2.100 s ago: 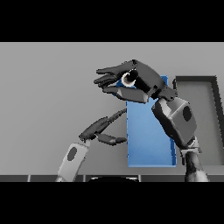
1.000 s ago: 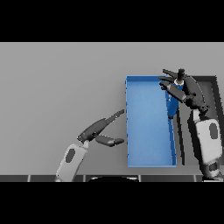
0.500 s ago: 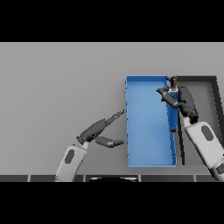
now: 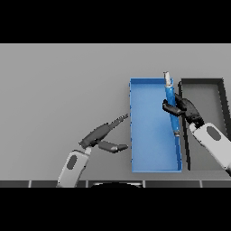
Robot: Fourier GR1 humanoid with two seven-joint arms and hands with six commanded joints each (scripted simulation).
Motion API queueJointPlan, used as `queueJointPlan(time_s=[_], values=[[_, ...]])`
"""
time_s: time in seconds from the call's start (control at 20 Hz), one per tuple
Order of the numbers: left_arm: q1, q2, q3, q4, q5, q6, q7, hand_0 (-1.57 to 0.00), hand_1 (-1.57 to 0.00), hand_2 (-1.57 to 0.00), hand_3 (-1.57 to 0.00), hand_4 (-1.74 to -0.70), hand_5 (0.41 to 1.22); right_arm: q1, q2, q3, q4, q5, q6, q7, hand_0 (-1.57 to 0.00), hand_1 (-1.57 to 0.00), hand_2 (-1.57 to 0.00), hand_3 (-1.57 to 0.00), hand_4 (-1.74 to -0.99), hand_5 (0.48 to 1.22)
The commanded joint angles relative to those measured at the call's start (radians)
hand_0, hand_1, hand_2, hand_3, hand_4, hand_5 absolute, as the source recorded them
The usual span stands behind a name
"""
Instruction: Pick up the blue pipe and place it into the blue bin.
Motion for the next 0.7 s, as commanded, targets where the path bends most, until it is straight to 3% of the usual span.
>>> queueJointPlan(time_s=[0.0, 0.3, 0.65], values=[[-0.002, -0.001, -0.001, 0.0, -0.001, 0.001, 0.002, 0.0, 0.0, 0.0, 0.0, -0.89, 0.426, -0.006, -0.005, 0.014, 0.004, -0.006, 0.0, 0.0, -0.1, -0.09, -0.09, -0.05, -1.071, 0.868], [0.013, 0.003, -0.01, -0.011, -0.005, -0.003, -0.005, 0.0, 0.0, 0.0, 0.0, -0.89, 0.429, -0.129, -0.07, 0.212, 0.024, -0.089, -0.021, 0.0, -0.03, -0.02, -0.02, -0.01, -1.036, 0.713], [-0.01, -0.004, -0.003, 0.016, -0.015, 0.009, 0.001, 0.0, 0.0, 0.0, 0.0, -0.88, 0.431, -0.157, -0.086, 0.248, 0.025, -0.112, -0.019, 0.0, -0.01, -0.01, -0.01, 0.0, -1.022, 0.658]])
